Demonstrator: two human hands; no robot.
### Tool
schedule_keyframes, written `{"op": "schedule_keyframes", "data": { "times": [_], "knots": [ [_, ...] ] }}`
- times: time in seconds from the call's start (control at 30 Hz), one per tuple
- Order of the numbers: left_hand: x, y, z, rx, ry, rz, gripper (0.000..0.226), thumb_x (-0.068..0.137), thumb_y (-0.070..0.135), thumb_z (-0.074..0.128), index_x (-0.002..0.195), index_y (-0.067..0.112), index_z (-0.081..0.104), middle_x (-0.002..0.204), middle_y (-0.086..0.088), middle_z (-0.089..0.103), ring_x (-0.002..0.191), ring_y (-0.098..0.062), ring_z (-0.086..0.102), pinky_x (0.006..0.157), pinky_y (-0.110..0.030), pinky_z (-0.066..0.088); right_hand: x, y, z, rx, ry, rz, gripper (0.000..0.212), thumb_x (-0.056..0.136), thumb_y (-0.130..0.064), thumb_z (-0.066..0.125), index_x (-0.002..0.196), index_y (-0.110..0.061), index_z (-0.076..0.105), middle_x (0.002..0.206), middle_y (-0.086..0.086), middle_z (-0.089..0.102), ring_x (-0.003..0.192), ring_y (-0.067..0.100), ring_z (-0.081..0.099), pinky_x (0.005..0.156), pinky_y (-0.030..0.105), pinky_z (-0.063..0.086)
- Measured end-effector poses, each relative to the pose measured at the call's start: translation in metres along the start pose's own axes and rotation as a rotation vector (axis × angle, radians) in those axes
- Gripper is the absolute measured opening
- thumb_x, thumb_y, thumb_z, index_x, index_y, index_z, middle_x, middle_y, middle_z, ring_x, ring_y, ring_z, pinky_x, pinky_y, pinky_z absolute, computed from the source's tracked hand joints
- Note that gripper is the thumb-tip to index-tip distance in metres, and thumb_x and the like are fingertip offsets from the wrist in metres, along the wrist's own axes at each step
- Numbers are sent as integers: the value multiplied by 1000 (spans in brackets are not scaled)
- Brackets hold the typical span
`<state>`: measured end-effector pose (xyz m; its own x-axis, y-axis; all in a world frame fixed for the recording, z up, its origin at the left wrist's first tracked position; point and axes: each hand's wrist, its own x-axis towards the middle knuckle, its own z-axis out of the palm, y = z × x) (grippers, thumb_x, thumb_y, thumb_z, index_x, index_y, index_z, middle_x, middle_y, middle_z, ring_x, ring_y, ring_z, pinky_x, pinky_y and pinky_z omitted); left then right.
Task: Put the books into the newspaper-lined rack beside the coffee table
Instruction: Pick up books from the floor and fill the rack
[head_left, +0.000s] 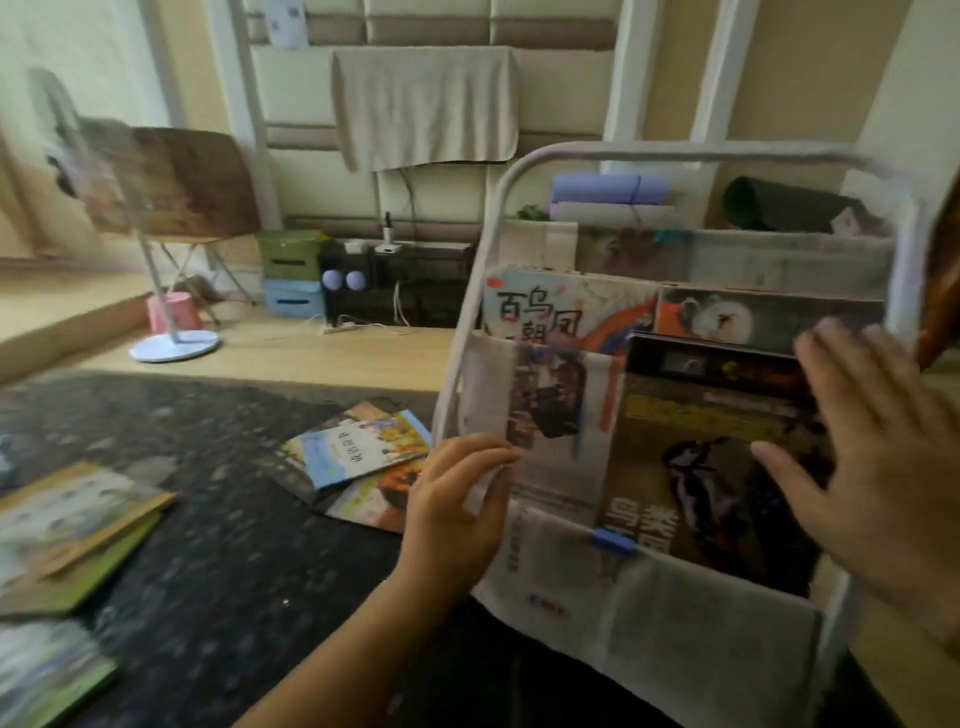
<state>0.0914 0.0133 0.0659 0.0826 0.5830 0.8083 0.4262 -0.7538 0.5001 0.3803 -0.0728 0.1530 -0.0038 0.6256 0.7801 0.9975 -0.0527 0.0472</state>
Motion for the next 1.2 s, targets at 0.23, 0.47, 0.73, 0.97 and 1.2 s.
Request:
{"op": "schedule_keyframes", "data": {
  "times": [0.23, 0.47, 0.73, 0.97, 1.2],
  "knots": [
    [-32, -155, -92, 358, -69, -385, 14, 87, 7, 68, 96, 17, 74, 99, 4, 69, 94, -8, 65, 82, -18, 49, -47, -106, 20, 354, 34, -546, 41, 97, -34, 41, 133, -16, 46, 149, 3, 40, 142, 23, 33, 115, 42, 27],
    [-38, -225, -92, 717, -779, -624, 54, 100, 53, 36, 149, 31, 35, 159, 3, 27, 148, -22, 21, 119, -50, 16, -102, -245, 140, 705, -341, -540, 61, 73, -58, -1, 97, -56, 55, 111, -36, 63, 98, -15, 59, 74, 12, 45],
    [-43, -221, -110, 854, -876, -531, 50, 104, 42, 26, 152, 29, 27, 162, 2, 23, 151, -22, 13, 119, -57, 6, -74, -313, 175, 458, -774, -431, 63, 84, -53, 45, 141, -25, 46, 152, -12, 35, 140, 9, 35, 110, 19, 22],
    [-56, -208, -146, 869, -917, -486, 43, 104, 38, 30, 141, 23, 45, 151, 3, 41, 144, -19, 30, 118, -57, 8, -46, -366, 226, 407, -943, -339, 58, 101, -49, 28, 154, -32, 11, 163, -7, 2, 149, 14, -5, 121, 35, -1],
    [-69, -192, -171, 819, -970, -493, 47, 102, 34, 31, 146, 20, 40, 155, 1, 36, 147, -16, 25, 119, -57, -3, -36, -399, 254, 308, -1019, -325, 61, 96, -63, 14, 152, -41, 6, 162, -14, -4, 149, 17, -9, 118, 55, 1]
  ]
}}
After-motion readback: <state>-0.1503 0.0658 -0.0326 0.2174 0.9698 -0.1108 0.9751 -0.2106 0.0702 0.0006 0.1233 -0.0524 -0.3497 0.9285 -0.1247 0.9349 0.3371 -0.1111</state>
